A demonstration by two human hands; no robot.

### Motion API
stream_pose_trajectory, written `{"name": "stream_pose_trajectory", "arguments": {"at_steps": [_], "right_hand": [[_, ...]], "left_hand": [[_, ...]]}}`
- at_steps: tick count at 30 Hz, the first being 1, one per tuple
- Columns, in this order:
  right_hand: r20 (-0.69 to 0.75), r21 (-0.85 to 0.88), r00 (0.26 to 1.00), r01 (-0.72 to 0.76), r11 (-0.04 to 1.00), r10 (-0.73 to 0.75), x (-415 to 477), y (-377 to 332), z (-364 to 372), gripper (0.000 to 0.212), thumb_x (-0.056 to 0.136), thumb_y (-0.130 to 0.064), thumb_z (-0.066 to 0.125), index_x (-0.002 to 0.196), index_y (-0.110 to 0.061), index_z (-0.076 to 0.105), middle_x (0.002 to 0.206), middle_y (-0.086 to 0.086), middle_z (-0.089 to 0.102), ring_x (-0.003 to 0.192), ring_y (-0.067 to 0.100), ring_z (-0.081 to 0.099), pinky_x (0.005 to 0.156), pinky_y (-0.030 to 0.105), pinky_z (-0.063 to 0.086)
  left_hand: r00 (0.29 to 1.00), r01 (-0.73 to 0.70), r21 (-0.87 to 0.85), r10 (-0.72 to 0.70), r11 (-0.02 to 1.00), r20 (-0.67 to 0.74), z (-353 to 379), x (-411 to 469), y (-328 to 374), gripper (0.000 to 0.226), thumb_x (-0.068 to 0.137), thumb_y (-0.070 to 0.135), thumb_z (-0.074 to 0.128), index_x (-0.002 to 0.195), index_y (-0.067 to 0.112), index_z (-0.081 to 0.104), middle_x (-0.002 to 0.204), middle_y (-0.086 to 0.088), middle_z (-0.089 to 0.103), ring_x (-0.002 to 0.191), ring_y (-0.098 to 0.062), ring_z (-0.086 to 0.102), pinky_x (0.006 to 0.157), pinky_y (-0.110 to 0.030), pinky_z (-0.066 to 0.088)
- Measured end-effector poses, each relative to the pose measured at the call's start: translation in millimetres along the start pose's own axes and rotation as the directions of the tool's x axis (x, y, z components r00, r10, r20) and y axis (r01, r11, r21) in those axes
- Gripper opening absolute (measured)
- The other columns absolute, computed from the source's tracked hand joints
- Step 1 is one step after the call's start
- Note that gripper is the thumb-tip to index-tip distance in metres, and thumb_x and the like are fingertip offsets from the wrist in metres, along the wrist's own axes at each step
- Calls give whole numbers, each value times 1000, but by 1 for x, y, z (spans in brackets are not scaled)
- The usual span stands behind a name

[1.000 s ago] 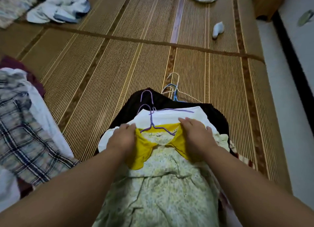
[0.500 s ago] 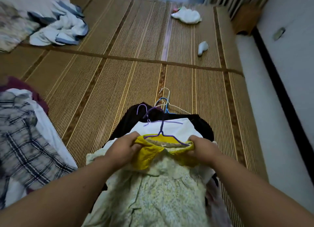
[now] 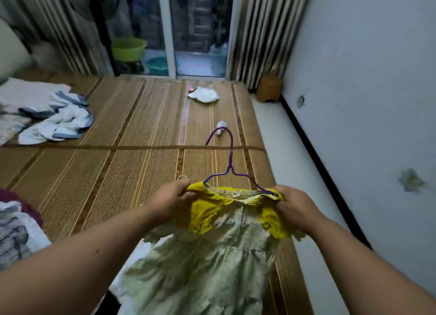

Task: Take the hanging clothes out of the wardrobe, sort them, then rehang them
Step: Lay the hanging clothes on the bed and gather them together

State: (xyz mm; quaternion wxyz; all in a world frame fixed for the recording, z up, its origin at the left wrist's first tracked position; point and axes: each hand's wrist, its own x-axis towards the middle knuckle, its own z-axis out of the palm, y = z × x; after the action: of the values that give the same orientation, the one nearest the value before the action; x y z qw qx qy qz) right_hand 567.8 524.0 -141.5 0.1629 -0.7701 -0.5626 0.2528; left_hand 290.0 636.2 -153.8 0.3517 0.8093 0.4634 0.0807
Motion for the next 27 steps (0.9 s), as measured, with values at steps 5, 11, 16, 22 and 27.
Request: {"name": "stream_pose_trajectory", "arguments": {"at_steps": [5, 11, 16, 22, 27], "right_hand": [[-82, 41, 996, -38, 998, 41, -30, 70, -79, 13, 80, -17, 54, 77, -27, 62, 76, -4, 63, 80, 21, 60, 60, 27, 41], [-64, 94, 998, -1, 996, 7, -66, 210, -167, 8, 83, -21, 62, 79, -27, 66, 78, -6, 65, 78, 14, 60, 69, 30, 46], [-128, -20, 992, -18, 1000, 15, -96, 308, -262, 20, 84, -18, 63, 66, -28, 61, 70, -8, 61, 75, 17, 56, 60, 27, 39], [-205, -189, 978, -77, 979, 38, -90, 367, -340, 16, 85, -21, 57, 75, -34, 60, 76, -7, 60, 81, 23, 56, 69, 33, 44], [-221, -252, 975, -36, 967, -22, -49, 371, -342, 14, 83, -23, 54, 88, -33, 63, 90, 1, 66, 91, 29, 59, 81, 41, 49]], "left_hand": [[997, -80, 32, 80, 996, 10, 30, 22, 110, 17, 96, 20, 50, 80, 24, 50, 80, 4, 55, 76, -14, 50, 64, -28, 38], [997, -71, 48, 72, 996, -22, 118, 45, 249, 23, 92, 7, 46, 92, 27, 59, 88, 4, 63, 83, -17, 60, 73, -33, 51], [992, -97, 66, 102, 993, -74, 208, 69, 363, 23, 87, 6, 48, 89, 27, 57, 86, 1, 60, 88, -22, 60, 68, -27, 41], [988, -137, -45, 133, 990, -72, 251, 95, 444, 27, 88, 4, 45, 73, 26, 49, 74, 5, 55, 73, -13, 53, 55, -19, 36], [989, -109, -43, 104, 993, -106, 261, 116, 437, 25, 86, 2, 45, 86, 25, 56, 83, 2, 60, 80, -16, 56, 60, -24, 44]]}}
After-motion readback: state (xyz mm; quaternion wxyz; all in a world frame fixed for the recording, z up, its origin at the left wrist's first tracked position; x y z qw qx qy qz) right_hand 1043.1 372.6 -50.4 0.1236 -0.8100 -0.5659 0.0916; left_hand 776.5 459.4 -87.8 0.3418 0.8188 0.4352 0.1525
